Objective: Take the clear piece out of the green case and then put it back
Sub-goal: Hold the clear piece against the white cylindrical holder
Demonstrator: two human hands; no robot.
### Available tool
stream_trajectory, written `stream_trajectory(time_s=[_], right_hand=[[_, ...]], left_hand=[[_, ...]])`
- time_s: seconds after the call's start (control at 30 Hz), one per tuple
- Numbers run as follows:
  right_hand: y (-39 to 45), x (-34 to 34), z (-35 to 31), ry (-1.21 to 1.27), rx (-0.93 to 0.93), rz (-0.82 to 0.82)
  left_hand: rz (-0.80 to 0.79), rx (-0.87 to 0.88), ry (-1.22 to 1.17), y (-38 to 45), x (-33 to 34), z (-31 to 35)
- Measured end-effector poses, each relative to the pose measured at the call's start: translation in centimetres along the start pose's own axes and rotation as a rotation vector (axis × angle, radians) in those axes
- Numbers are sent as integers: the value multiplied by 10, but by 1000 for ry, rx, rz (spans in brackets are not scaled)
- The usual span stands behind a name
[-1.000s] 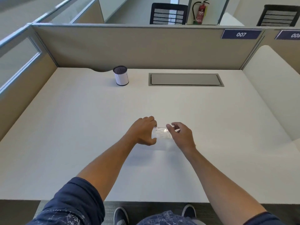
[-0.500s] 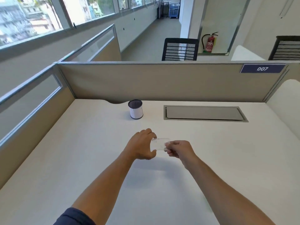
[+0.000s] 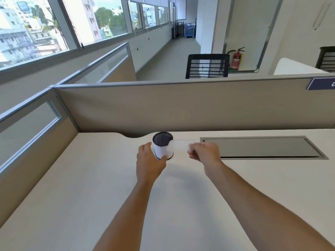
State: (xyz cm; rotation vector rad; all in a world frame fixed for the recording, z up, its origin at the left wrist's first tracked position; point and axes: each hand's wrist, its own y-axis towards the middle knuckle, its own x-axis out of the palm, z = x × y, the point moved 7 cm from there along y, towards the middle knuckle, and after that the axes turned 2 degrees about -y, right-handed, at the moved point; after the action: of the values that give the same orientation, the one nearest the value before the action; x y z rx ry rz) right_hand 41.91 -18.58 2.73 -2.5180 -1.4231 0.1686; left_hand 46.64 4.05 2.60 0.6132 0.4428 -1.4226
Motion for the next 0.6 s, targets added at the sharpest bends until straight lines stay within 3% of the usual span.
stream_trajectory(time_s=[0.27, 0.5, 0.6], right_hand=[[11, 44, -44, -381, -274, 29], [3, 101, -50, -1036, -727, -134], [-8, 113, -46, -1192, -796, -247]], left_hand=[[37, -27, 75, 11, 22, -6], [28, 0, 41, 27, 48, -19], [80, 6, 19, 24, 45, -18]])
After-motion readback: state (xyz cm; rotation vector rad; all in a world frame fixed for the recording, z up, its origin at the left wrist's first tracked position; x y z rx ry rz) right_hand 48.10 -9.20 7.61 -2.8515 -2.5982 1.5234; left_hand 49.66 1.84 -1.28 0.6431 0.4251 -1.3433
